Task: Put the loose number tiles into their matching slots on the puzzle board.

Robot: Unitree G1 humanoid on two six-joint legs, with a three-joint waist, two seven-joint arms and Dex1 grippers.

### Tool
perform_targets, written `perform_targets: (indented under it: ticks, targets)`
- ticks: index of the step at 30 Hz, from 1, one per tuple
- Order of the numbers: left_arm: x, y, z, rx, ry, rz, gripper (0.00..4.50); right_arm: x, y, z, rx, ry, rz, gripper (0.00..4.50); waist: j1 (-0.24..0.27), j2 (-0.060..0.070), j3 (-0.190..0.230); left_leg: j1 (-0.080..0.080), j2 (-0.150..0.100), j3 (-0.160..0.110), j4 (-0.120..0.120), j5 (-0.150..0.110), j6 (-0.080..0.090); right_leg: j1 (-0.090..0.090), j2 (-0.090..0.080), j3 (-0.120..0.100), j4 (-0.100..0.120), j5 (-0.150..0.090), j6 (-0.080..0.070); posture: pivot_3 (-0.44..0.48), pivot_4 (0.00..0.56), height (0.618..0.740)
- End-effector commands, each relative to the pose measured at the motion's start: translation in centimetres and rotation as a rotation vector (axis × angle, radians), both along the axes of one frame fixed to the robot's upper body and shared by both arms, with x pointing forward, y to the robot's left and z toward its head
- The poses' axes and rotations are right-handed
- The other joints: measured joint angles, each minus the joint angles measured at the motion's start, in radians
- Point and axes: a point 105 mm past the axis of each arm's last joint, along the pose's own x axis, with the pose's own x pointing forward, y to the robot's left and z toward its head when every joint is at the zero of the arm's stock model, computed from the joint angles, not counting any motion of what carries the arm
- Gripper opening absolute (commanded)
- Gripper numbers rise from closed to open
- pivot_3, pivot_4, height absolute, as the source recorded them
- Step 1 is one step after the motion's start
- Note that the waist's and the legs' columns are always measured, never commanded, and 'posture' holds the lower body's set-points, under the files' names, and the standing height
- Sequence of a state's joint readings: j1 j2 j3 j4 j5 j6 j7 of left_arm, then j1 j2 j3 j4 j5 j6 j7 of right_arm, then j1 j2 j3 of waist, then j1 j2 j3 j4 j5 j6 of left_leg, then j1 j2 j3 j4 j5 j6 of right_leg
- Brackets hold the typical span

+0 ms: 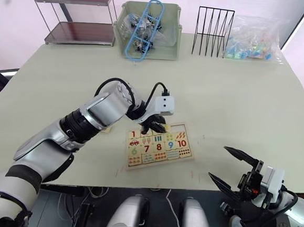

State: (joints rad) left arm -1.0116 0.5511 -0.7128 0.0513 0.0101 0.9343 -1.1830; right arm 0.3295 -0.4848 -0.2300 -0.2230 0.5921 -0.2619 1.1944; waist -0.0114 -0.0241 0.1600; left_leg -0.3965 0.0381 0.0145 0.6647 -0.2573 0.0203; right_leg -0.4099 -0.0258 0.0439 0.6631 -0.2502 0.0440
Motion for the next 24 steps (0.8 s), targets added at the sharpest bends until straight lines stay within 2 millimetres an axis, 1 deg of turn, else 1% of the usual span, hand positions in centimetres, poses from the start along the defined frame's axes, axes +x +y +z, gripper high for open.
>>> perform_targets:
  ticks: [1,7,14,21,24]
  targets:
    - [-0.02,-0.66,0.62,-0.008,-0.028,-0.014,0.97,-0.04,0.20,0.58,0.002,-0.037,0.006,4.50,0.000,0.000,0.000,-0.001,0.000,0.000,0.001,0.000,0.000,0.000,0.001,0.001,0.000,0.000,0.000,0.000,0.150,0.740]
    - [0.29,-1.16,0.62,-0.012,-0.037,-0.005,0.97,-0.11,0.12,0.55,0.004,-0.035,0.004,4.50,0.000,0.000,0.000,-0.001,0.000,0.000,0.004,0.000,0.000,0.000,0.001,0.001,0.000,0.001,0.002,0.000,0.150,0.740]
    - [0.36,-1.26,0.33,-0.003,-0.036,-0.004,0.97,-0.12,0.15,0.49,0.006,-0.033,0.003,4.50,0.000,0.000,0.000,-0.002,0.000,-0.001,0.004,0.000,0.000,0.000,0.001,0.002,0.001,0.001,0.001,0.000,0.150,0.740]
    - [0.85,-1.52,0.43,-0.010,-0.048,0.007,0.97,-0.18,0.18,0.50,0.004,-0.031,0.003,4.50,0.000,0.000,0.000,-0.002,0.000,0.000,0.004,0.000,0.000,0.000,0.001,0.002,0.000,0.001,0.001,0.000,0.150,0.740]
    - [0.67,-1.54,0.33,-0.009,-0.040,0.000,0.97,-0.24,0.19,0.47,0.003,-0.030,0.002,4.50,0.000,0.000,0.000,-0.002,0.000,0.000,0.004,0.000,0.000,0.000,0.001,0.002,0.001,0.001,0.001,0.000,0.150,0.740]
